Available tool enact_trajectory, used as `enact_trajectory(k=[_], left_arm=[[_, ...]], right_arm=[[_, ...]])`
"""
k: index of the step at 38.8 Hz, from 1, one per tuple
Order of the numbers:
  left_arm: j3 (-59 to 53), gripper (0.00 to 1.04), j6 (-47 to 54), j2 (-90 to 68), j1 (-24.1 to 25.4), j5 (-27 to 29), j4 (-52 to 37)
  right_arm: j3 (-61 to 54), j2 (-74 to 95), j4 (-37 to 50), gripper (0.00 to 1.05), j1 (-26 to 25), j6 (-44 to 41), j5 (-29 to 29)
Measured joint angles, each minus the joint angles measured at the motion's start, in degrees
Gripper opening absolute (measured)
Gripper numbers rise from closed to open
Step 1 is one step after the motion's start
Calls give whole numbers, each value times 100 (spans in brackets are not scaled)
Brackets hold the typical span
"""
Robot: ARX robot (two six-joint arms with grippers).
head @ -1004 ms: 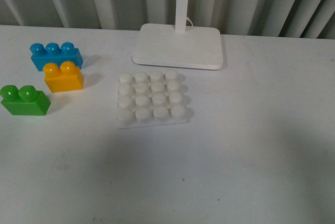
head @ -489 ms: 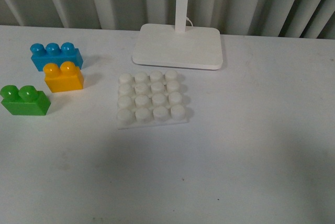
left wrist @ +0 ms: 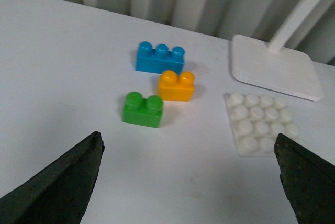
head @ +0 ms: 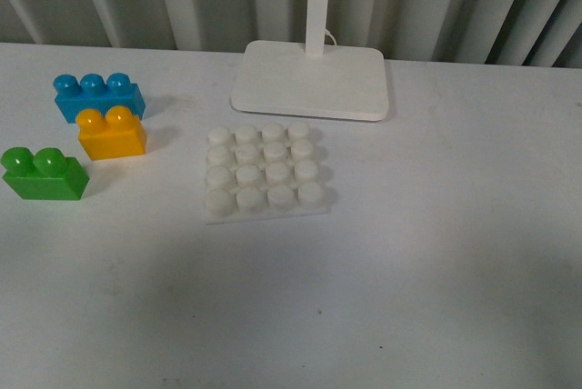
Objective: Insert yellow block into base center
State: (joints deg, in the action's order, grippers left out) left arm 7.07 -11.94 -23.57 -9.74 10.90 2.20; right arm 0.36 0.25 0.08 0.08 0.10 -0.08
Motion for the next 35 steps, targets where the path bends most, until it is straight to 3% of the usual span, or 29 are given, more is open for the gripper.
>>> enact_trajectory(k=[6, 7, 18, 28, 35], left_arm=[[262, 98, 114, -2391, -553, 157, -1963], [319, 98, 153, -2677, -597, 157, -2155], [1156, 98, 717, -5541, -872, 103, -3585], [2358, 98, 1191, -7176, -903, -39, -3582], [3132, 98, 1561, -7753, -839, 11, -3018]], right_arm=[[0, 0, 0, 96, 0, 0, 2], [0, 0, 0, 97, 0, 7, 2], [0, 0, 0, 95, 0, 2, 2], [0, 0, 0, 95, 0, 2, 2], [0, 0, 0, 95, 0, 2, 2]])
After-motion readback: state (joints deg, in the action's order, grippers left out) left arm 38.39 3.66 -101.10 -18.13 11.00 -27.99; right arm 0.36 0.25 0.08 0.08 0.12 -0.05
